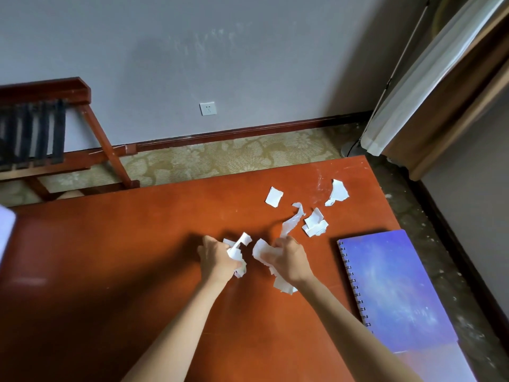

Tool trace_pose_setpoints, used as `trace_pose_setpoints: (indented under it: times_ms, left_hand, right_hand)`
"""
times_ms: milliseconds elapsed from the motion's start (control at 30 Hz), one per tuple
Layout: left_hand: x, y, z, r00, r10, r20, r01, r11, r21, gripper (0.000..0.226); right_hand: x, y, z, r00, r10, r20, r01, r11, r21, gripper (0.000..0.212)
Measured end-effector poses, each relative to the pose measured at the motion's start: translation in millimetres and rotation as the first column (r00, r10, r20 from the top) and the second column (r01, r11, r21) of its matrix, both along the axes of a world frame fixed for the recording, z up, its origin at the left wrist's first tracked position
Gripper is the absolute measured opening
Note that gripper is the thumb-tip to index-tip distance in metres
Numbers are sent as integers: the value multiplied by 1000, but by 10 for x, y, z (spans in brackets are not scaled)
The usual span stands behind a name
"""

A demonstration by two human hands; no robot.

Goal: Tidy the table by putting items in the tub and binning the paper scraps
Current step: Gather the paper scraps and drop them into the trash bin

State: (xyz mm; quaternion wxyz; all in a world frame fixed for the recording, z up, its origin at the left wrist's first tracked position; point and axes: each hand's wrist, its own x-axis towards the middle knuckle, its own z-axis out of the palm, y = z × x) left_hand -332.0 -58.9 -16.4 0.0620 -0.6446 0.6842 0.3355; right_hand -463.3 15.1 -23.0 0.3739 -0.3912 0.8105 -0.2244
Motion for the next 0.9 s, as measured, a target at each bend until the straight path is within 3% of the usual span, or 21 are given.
trace_pose_setpoints:
  times_ms: [100, 233, 333, 367, 433, 567, 667, 767, 867, 900]
  left_hand:
    - [-40, 56, -49, 996, 30, -82, -31, 1000, -4, 37]
    - [-77, 69, -57, 991, 40, -125, -42, 999, -16, 13]
    - [-101, 118, -48, 980, 88, -177, -97, 994, -46, 16]
    - [-100, 134, -31, 975, 93, -200, -108, 992, -68, 5]
    - [-92, 138, -58, 974, 100, -205, -120, 989, -87, 18]
    - [-106, 129, -56, 979, 83, -188, -92, 995, -39, 24]
    - [-177, 142, -28, 979, 64, -192, -70, 997, -24, 10]
    - [-264, 59, -8, 979, 33, -199, -48, 996, -71, 31]
    - [-408, -67, 64, 976, 19, -219, -40, 995, -92, 16]
    - [-468, -111, 73, 973, 26, -228, -47, 995, -87, 27]
  right_hand:
    - [-77, 84, 26, 996, -86, 29, 85, 996, 17, 35]
    - [-361, 148, 108, 966, -259, -10, 259, 966, -21, 30]
    - [-583, 162, 135, 917, -397, 31, 398, 917, -24, 10]
    - [-636, 163, 136, 898, -437, 43, 438, 899, 0, 19]
    - [-720, 155, 121, 871, -487, 72, 485, 874, 41, 45]
    - [-779, 44, 76, 878, -477, 34, 473, 876, 93, 65]
    - [-808, -11, 32, 902, -432, -11, 430, 893, 136, 58]
    - [-846, -19, 36, 932, -362, -21, 360, 915, 185, 49]
    - [-877, 17, 34, 966, -258, -31, 258, 942, 216, 41]
    - [-882, 37, 28, 975, -221, -30, 222, 951, 216, 42]
